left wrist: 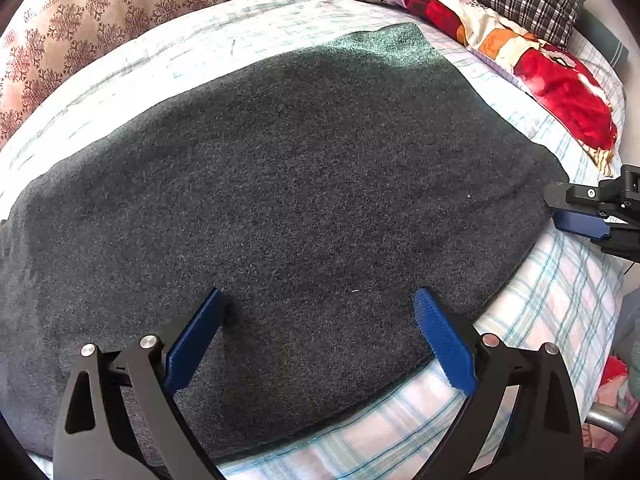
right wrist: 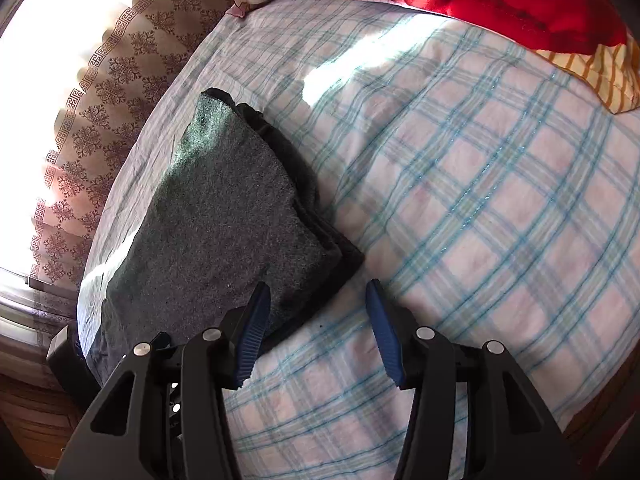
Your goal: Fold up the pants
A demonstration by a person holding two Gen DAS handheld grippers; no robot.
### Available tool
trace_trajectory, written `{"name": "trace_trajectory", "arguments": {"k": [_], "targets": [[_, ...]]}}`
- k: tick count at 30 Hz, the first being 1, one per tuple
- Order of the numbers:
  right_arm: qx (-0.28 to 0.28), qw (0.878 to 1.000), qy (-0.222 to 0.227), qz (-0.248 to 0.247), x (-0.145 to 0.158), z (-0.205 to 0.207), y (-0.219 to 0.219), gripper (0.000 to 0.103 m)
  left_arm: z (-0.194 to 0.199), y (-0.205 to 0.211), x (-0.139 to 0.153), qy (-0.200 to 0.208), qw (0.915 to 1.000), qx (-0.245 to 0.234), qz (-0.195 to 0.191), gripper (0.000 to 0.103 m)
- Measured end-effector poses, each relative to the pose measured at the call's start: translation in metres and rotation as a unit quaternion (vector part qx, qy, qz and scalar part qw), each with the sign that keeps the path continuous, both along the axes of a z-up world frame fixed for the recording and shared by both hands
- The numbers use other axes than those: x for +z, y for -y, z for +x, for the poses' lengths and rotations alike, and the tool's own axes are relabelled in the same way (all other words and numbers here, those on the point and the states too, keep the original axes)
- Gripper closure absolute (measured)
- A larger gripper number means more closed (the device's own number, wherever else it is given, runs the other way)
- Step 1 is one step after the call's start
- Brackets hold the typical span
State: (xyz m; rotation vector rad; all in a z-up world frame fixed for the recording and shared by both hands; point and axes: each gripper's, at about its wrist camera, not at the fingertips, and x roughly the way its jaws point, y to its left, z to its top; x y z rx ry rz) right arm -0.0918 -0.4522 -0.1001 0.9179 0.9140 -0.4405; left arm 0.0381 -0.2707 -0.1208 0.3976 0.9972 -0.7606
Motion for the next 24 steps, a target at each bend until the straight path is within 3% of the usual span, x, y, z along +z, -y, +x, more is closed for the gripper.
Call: {"name": "trace_trajectory", "arguments": {"k": [5, 9, 14, 19, 24], "targets": [[-0.020, 1.000, 0.004, 0.004, -0.004, 0.017, 0.000, 0.054, 0.003, -0.005, 0.003, -0.010, 0.9999, 0.001, -0.008, 0.006], [-0.033, 0.999, 0.010, 0.002, -0.005, 0.021, -0.002, 0.076, 0.010, -0.011, 0.012, -0.020, 0.9995, 0.010, -0.023, 0.006], [0.021, 0.994, 0.032, -0.098, 0.028, 0.033, -0.028, 0.083, 0.029, -0.020, 0.033, -0.033, 0.9978, 0.024, -0.053, 0.006], [0.099, 0.968, 0.046, -0.227, 0.064, 0.050, -0.071, 0.083, 0.059, -0.027, 0.057, -0.061, 0.9928, 0.043, -0.093, 0.006], [0.180, 0.919, 0.050, -0.348, 0.085, 0.061, -0.128, 0.083, 0.086, -0.031, 0.082, -0.094, 0.9854, 0.054, -0.132, 0.006]]}}
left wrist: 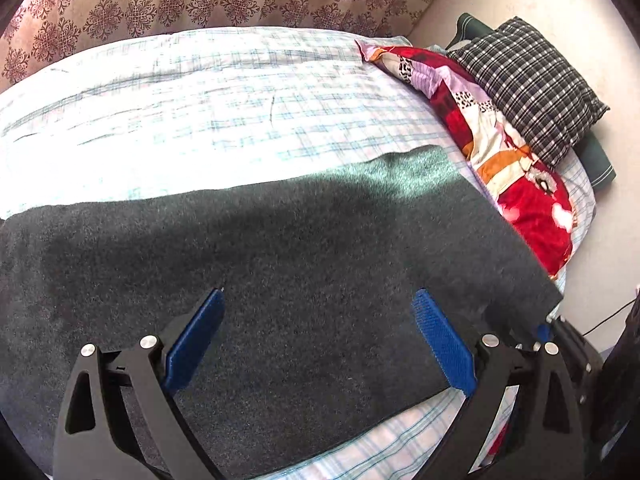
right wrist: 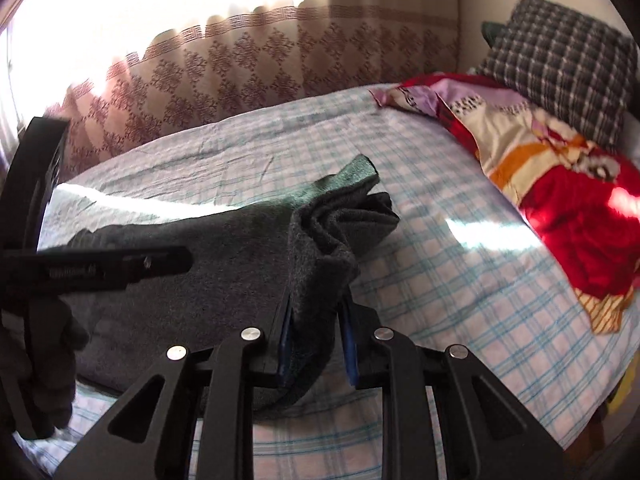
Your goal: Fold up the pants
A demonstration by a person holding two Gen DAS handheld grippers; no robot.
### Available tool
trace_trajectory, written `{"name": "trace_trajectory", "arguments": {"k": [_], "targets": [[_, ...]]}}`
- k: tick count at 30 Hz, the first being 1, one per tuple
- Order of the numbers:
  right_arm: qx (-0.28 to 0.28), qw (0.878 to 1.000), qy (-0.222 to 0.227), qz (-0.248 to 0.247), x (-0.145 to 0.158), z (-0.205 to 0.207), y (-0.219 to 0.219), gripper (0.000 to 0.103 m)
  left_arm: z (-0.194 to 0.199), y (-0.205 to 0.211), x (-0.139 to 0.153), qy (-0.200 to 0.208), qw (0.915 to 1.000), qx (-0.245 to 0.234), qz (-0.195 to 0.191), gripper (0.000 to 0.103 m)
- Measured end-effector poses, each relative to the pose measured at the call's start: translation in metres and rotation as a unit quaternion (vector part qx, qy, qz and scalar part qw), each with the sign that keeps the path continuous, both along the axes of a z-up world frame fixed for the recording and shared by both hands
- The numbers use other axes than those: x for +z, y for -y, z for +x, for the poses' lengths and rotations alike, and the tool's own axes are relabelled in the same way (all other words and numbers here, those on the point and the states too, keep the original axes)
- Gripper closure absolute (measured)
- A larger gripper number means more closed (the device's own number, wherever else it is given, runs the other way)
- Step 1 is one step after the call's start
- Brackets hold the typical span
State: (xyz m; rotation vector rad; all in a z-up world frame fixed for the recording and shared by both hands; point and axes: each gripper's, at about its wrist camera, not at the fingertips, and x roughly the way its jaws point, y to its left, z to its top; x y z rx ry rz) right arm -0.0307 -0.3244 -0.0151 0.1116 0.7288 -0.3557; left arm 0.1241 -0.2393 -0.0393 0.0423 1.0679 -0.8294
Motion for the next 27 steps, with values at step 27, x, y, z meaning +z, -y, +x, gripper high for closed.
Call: {"name": "trace_trajectory", "arguments": {"k": [27], "targets": [[0.176, 0.970, -0.010, -0.170, -0.028, 0.006, -0.135, 0.083, -0.015, 0.056, 0.004, 0.029, 0.9573, -0.228, 0.175, 0.006]]}}
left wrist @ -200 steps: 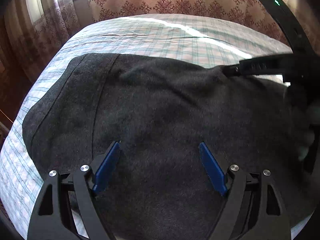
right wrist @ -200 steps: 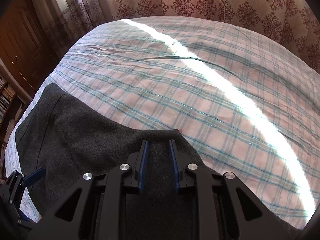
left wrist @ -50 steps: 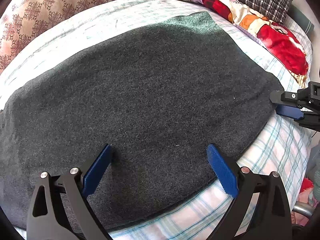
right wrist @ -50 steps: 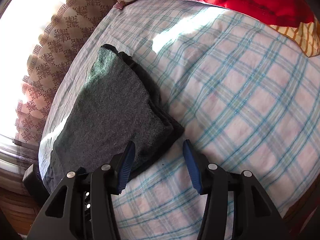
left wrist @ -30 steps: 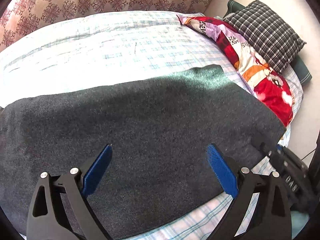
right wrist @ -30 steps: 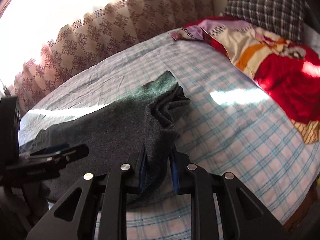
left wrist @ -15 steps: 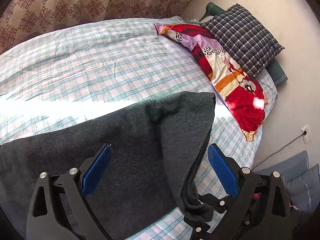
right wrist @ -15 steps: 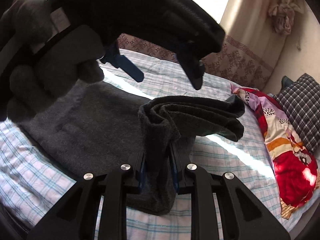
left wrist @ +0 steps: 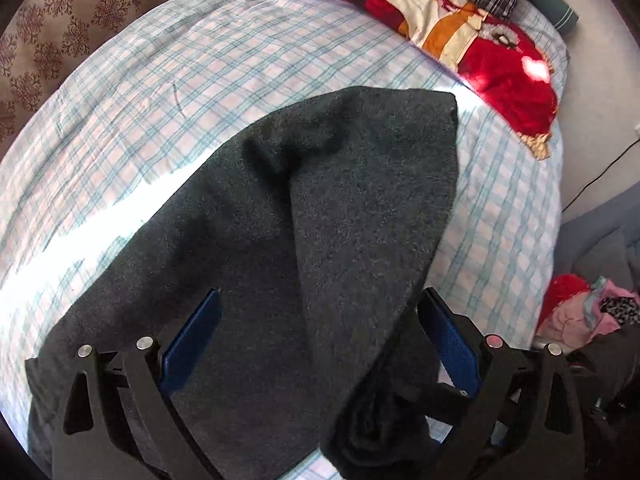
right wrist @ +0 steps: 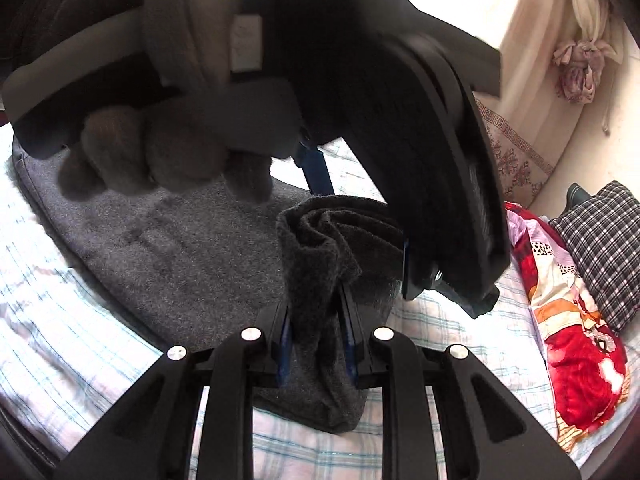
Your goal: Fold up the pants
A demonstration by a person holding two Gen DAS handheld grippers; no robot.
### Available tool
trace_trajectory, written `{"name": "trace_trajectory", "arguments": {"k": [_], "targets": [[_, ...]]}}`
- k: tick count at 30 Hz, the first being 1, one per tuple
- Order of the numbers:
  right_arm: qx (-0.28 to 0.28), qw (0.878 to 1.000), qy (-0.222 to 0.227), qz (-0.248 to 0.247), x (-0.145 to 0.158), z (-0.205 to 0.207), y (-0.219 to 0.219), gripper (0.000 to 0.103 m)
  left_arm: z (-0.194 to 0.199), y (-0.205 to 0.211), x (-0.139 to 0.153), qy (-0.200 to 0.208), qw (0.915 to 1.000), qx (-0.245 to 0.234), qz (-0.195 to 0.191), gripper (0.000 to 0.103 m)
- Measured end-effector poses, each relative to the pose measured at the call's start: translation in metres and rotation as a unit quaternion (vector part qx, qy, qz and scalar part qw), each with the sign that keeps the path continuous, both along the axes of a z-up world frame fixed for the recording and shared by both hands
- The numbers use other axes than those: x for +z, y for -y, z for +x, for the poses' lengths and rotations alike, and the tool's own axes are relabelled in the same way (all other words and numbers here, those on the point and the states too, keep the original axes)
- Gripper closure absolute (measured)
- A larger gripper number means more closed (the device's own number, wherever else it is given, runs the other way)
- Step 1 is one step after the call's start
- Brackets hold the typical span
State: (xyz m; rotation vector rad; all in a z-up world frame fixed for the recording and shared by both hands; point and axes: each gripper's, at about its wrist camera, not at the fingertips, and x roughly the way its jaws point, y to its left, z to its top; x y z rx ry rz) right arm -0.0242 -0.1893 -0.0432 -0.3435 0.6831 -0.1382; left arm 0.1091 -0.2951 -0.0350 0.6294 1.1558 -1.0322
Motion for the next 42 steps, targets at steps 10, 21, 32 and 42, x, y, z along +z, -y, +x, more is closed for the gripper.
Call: {"name": "trace_trajectory", "arguments": {"k": [10, 21, 32, 42], "targets": [[0.008, 1.000, 0.013, -0.002, 0.006, 0.001, -0.006, 0.083, 0.010, -0.020, 0.012, -0.011, 0.9979, 0.046, -0.044, 0.089], [0.105, 0.994, 0.027, 0.006, 0.025, 0.012, -0.066, 0.083, 0.053, -0.177, 0.017, -0.076, 0.9561, 0.214, -0.185, 0.093], [0.145, 0.982, -0.076, 0.090, 0.005, 0.044, -0.083, 0.068, 0.072, -0.268, -0.074, -0.142, 0.9189, 0.299, -0.214, 0.093], [0.087, 0.945, -0.121, 0.291, 0.031, 0.078, 0.009, 0.055, 0.081, -0.282, -0.076, -0.117, 0.9283, 0.267, -0.231, 0.093]]}}
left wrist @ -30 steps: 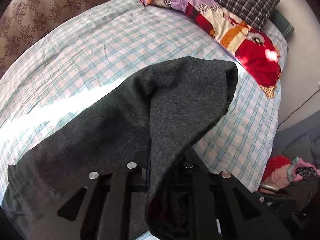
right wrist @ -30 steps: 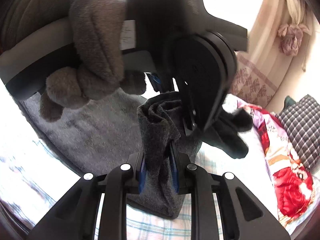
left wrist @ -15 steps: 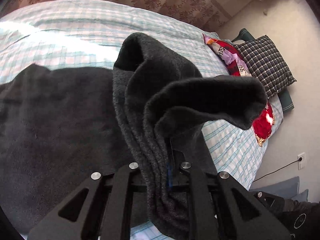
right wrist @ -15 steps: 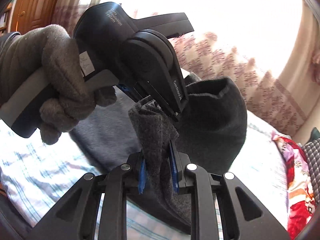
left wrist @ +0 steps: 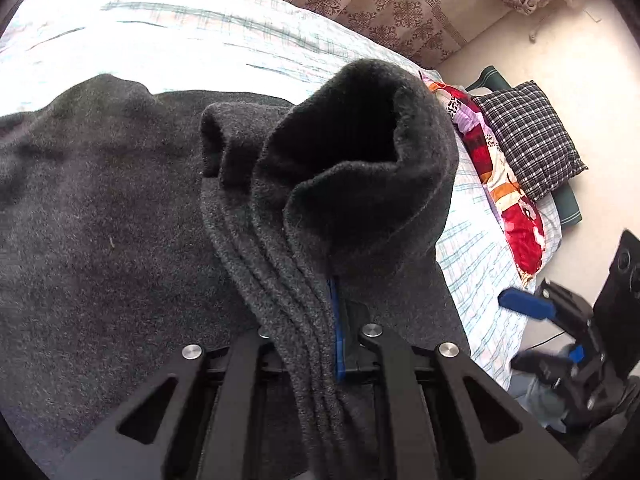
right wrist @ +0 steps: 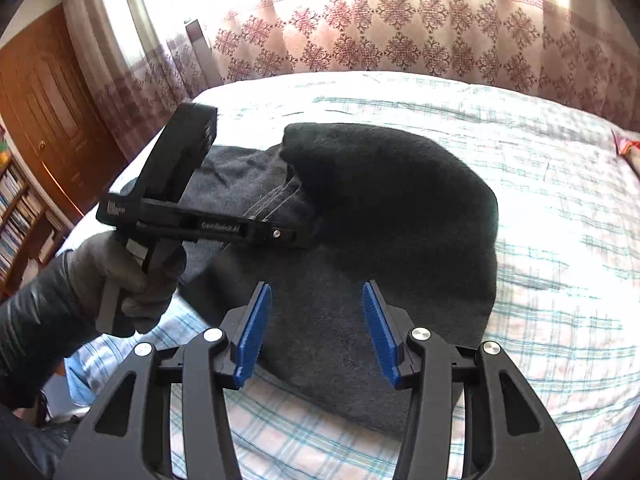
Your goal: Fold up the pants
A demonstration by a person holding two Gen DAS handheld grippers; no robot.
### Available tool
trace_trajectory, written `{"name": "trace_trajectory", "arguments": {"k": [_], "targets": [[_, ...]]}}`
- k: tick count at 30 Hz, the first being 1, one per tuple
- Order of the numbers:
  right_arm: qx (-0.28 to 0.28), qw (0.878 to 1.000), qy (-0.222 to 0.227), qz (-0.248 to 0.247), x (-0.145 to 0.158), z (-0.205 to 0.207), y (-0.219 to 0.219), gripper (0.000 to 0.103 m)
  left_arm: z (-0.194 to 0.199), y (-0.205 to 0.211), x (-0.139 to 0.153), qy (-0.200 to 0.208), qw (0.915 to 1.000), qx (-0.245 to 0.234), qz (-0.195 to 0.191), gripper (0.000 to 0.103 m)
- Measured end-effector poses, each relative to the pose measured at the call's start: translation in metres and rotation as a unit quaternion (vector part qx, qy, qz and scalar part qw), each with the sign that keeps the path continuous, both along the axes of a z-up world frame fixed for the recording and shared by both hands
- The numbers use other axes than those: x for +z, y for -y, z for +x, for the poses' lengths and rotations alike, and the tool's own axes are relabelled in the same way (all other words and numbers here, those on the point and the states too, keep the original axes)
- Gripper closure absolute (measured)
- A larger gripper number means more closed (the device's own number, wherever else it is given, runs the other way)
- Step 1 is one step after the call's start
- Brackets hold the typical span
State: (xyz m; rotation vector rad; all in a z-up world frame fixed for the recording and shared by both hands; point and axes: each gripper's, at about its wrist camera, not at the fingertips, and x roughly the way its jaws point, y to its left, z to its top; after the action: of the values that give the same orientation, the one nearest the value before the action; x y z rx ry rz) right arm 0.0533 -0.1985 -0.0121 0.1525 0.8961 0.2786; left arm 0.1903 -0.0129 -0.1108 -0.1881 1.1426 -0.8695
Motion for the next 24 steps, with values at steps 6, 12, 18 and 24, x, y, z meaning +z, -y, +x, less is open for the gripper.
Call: {"name": "trace_trajectory", "arguments": {"k": [6, 12, 18, 24], "targets": [[-0.075, 0.996, 0.018, -0.042, 0.005, 0.028, 0.036, 0.055, 0.001, -0.027, 0.017, 0.041, 0.9991, -0.012, 0.010, 0.093], [-0.076, 0.997, 0.012, -0.025, -0.002, 0.080, 0.053, 0.055, 0.012, -0.044, 0.008, 0.035, 0.9979, -0.001, 0.054, 0.092], [-0.052, 0.998, -0.018, 0.019, -0.015, 0.128, 0.066, 0.063, 0.015, -0.048, -0.010, 0.014, 0.9982, 0.019, 0.056, 0.083], [0.025, 0.999, -0.044, -0.005, -0.043, 0.124, 0.035, 0.063, 0.008, -0.061, 0.002, 0.036, 0.9926, 0.066, 0.095, 0.071]]}}
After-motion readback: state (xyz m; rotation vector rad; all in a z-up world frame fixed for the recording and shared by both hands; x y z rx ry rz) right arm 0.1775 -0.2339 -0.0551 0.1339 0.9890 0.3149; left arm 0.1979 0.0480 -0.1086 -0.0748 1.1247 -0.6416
